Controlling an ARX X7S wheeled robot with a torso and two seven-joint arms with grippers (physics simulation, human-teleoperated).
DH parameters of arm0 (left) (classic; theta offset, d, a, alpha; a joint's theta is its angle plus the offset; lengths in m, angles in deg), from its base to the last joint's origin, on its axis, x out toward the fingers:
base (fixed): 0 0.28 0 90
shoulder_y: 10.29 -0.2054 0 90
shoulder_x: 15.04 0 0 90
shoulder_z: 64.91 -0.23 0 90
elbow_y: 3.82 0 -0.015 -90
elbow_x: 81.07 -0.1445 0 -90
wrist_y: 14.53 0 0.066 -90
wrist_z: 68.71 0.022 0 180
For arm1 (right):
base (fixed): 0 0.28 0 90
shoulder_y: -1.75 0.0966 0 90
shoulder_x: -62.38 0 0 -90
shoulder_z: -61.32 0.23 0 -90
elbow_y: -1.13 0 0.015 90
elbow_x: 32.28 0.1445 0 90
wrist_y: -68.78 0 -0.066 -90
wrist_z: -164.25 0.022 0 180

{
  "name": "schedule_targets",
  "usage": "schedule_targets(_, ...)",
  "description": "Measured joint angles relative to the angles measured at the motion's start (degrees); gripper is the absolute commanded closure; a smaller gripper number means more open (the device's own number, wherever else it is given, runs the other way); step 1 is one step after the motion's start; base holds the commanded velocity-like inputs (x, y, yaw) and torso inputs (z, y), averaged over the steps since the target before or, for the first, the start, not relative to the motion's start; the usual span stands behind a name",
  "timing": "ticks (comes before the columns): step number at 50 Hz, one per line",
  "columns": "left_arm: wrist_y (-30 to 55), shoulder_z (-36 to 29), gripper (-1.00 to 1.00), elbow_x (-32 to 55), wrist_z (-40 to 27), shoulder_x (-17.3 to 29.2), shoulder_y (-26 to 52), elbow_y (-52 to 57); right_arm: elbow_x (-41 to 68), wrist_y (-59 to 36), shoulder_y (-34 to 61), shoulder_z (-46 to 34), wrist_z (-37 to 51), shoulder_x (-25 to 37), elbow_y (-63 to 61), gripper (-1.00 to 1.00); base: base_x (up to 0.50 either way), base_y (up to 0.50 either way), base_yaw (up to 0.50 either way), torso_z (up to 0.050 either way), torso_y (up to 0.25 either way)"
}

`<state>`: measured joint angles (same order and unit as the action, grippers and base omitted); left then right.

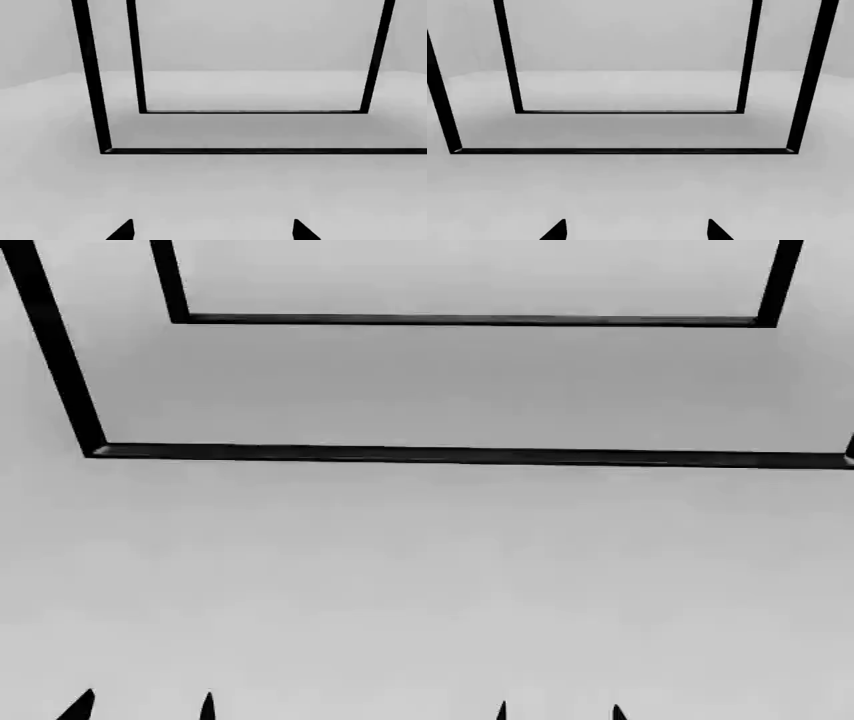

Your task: Pick up the book and place it in the front compartment of the caddy.

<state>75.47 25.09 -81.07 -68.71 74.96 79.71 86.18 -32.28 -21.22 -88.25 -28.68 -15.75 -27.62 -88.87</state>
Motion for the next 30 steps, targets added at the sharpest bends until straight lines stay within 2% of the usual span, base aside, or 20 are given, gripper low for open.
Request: schedule_targets(30, 0.5, -2.8, -1.00, 1.7, -5.1, 2.4, 0.5, 1.0, 2.6, -0.2, 1.5, -3.8, 3.9, 2.3, 1.0, -1.00, 0.00, 0.00, 0.00, 0.000, 0.000)
